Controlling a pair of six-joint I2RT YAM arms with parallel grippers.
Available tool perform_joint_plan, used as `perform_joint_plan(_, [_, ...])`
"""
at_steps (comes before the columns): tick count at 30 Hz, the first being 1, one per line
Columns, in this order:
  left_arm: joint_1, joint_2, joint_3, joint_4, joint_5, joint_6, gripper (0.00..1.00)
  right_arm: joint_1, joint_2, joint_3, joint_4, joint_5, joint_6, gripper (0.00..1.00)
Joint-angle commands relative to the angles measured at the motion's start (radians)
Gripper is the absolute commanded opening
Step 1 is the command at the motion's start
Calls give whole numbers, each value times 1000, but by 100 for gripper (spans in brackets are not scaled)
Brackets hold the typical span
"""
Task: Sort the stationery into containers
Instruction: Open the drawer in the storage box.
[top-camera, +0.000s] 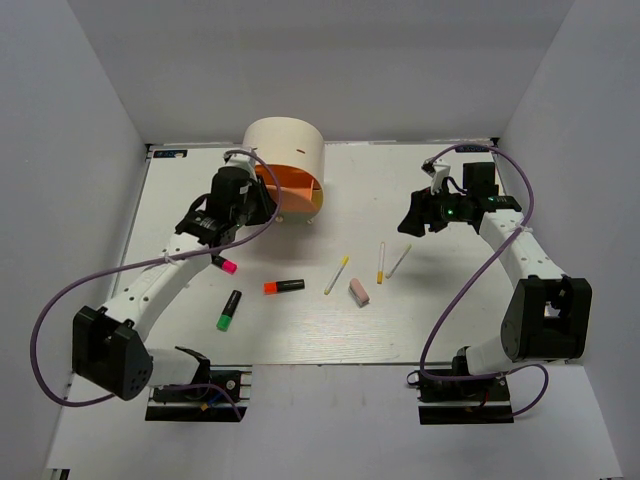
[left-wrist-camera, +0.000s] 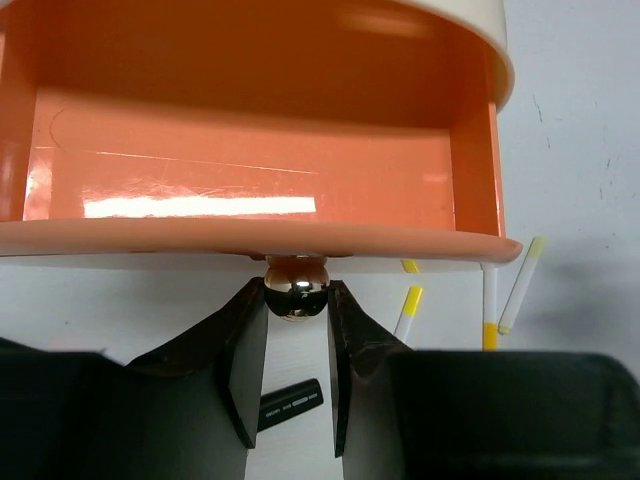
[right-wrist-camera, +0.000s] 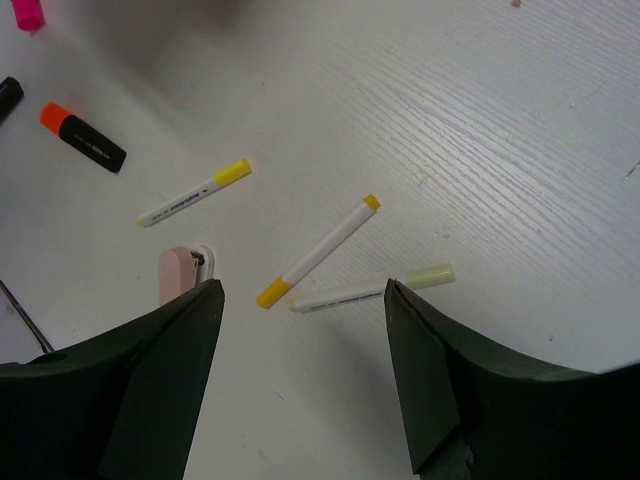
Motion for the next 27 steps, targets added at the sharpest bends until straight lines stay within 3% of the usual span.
perform_joint_plan(1, [-5, -73, -7, -13, 36, -13, 9, 1, -31, -14, 21, -24, 2, 72])
perform_joint_plan(16, [-5, -185, -98, -65, 87, -13, 9, 1, -50, -13, 9, -30, -5, 72])
perform_joint_plan(27, [-5, -142, -109, -5, 96, -23, 9, 1, -66, -22, 3, -26, -10, 72])
